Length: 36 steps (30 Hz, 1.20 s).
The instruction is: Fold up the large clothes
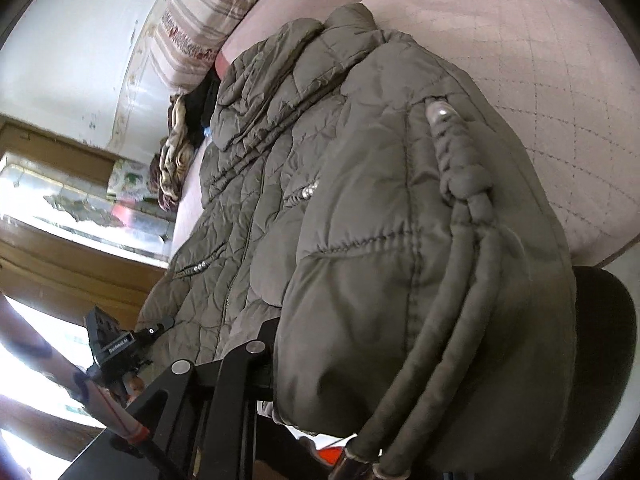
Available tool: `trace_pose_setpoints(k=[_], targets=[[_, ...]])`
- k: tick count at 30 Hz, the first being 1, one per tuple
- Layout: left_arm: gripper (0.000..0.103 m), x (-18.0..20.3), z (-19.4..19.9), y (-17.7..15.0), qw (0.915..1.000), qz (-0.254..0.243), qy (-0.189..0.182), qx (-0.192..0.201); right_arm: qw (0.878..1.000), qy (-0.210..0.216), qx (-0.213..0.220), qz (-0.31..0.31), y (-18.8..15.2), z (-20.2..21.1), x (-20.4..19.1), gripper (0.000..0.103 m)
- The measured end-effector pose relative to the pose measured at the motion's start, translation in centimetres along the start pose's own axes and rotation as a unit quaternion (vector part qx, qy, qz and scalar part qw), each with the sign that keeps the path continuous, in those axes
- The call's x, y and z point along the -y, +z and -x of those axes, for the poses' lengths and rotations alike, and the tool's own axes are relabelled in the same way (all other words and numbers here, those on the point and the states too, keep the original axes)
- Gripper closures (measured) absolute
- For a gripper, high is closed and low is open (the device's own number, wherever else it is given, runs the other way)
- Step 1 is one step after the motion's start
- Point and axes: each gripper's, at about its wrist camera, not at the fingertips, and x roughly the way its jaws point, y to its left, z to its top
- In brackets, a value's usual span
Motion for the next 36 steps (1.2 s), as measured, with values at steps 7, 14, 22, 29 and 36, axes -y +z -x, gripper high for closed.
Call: trace_pose_setpoints(k=[7,14,22,29,36], targets=[[0.075,2.5,1.5,2.3,0.9984,-0.030,0.016,0.046,1.000,0.004,0.016,0.026,1.9,0.5,-2.3,0.081],[0.075,4.8,2.4,4.8,0.9941,-0.049,0.030,0.092,0.998,0.006,0.036,0.042,4.7,-0.1,-5.0,0.081],[0.075,8.0,3.3,7.9,0.9823,-0.088,0.066,0.151,0.994,-0.002,0.072,0.081,8.0,0.4,-9.1,0.081],[0.075,9.8,2.9,11.9,0.9724,-0.102,0.092,0.188,0.991,0.005,0.104,0.087,11.7,0.4,-11.1,0.081],[0.075,10.9,1.2,16.0,0.9642,-0.109,0.126,0.207,0.984,-0.012,0.157,0.088,15.4,-0.9,-12.0,0.081]])
